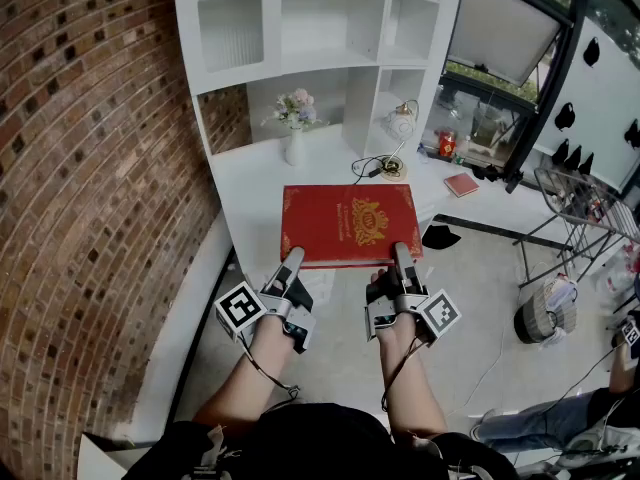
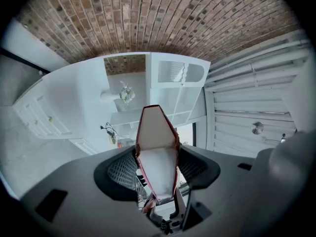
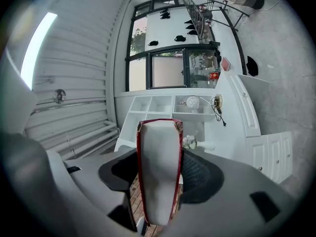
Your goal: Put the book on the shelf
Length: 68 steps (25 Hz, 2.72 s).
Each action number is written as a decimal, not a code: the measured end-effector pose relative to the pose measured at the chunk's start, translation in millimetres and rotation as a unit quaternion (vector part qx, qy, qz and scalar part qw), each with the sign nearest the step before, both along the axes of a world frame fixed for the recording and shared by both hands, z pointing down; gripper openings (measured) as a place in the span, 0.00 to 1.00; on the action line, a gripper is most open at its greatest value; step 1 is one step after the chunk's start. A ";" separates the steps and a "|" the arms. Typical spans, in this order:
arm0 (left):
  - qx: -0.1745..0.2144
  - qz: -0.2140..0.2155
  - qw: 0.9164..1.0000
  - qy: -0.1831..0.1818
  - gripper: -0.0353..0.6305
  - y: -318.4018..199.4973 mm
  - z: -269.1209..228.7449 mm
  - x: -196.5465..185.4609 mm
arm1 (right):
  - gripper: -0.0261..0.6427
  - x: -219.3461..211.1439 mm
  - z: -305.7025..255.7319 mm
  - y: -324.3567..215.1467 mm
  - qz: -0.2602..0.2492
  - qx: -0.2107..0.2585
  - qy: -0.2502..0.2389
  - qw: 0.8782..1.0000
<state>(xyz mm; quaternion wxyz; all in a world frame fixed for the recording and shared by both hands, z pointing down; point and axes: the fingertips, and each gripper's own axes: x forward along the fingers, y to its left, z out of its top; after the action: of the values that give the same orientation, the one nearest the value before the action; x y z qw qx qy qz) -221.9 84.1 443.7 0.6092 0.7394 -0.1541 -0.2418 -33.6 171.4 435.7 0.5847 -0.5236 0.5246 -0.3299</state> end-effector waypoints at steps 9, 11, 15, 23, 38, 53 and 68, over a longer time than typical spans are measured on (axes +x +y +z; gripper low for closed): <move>0.027 -0.009 1.000 0.003 0.44 8.5 0.0 -6.7 | 0.42 -4.6 -0.3 8.6 -0.013 -0.004 0.004 1.000; 0.024 -0.011 1.000 0.010 0.44 12.8 -3.6 -5.9 | 0.43 -4.1 0.0 9.7 -0.017 -0.005 0.004 1.000; 0.021 -0.022 1.000 0.005 0.44 21.2 -2.1 -7.4 | 0.43 -3.7 1.3 14.2 -0.024 -0.004 0.004 1.000; 0.024 -0.043 0.999 -0.016 0.44 33.1 10.1 -0.3 | 0.43 7.5 9.2 21.7 -0.047 -0.006 0.001 0.999; 0.052 -0.054 0.997 0.006 0.44 5.9 7.0 23.2 | 0.43 32.9 5.0 -11.2 -0.057 0.020 0.018 0.998; 0.064 -0.052 0.997 -0.008 0.44 -155.8 16.4 97.7 | 0.43 108.2 19.9 -170.4 -0.054 0.027 0.011 0.998; 0.044 -0.056 0.997 0.021 0.44 -349.1 13.7 180.6 | 0.43 187.4 28.5 -368.2 -0.077 -0.009 0.008 0.997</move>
<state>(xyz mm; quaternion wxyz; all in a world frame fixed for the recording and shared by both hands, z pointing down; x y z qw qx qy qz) -41.3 -264.9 457.4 0.5647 0.7506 -0.1716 -0.2972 153.8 -196.8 464.2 0.5485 -0.4899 0.5648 -0.3743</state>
